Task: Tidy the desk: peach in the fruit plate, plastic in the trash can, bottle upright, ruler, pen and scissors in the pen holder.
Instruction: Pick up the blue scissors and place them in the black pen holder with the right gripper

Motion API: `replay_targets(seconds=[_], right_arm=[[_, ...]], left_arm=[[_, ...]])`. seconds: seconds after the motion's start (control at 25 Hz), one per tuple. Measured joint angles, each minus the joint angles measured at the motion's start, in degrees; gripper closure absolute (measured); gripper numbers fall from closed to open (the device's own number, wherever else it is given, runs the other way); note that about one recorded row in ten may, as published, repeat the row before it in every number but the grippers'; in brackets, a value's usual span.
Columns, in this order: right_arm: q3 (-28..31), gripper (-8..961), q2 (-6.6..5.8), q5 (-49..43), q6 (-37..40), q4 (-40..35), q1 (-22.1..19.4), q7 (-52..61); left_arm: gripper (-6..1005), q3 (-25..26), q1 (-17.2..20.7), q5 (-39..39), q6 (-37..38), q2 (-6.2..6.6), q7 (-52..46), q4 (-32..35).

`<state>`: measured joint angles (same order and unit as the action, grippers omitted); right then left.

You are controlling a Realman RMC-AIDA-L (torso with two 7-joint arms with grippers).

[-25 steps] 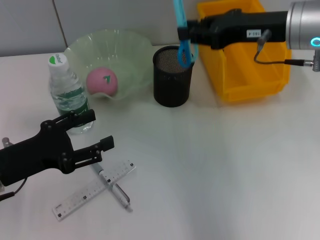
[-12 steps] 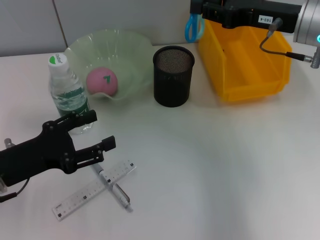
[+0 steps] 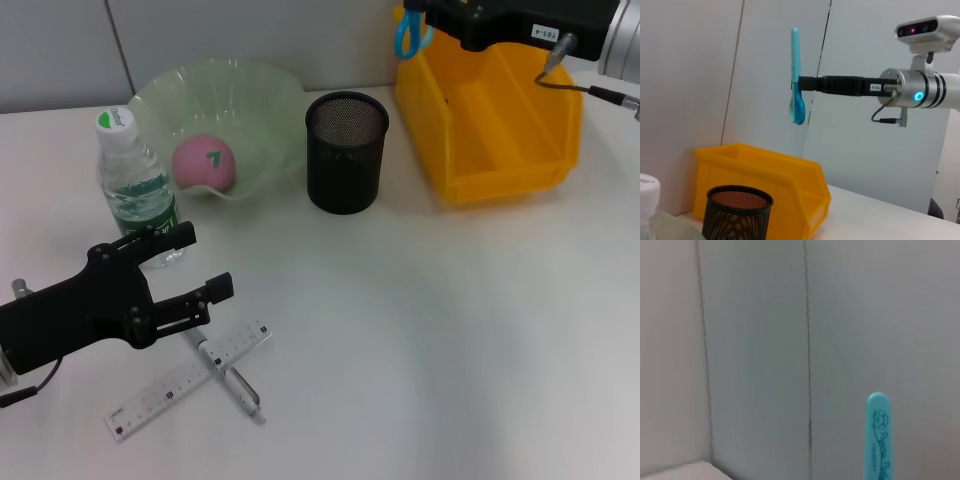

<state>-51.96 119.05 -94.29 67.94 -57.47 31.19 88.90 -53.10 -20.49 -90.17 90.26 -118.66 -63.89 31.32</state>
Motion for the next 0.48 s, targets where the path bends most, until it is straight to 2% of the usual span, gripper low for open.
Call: replay_targets(seconds=[0.24,0.48], right_arm=[[0.55,715,0.05,0.05,-1.14,-0.48,-0.17,-12.92],[-0.22,714,0.16,0.08,-4.10,-0.86,-0.09,-21.15]], left_arm=[[158,0.02,0.01,0.12,-0.54,0.00,0.07,-0.12],[158,0.02,0.05,0.15,-1.24,0.00,0.09,-0.12]])
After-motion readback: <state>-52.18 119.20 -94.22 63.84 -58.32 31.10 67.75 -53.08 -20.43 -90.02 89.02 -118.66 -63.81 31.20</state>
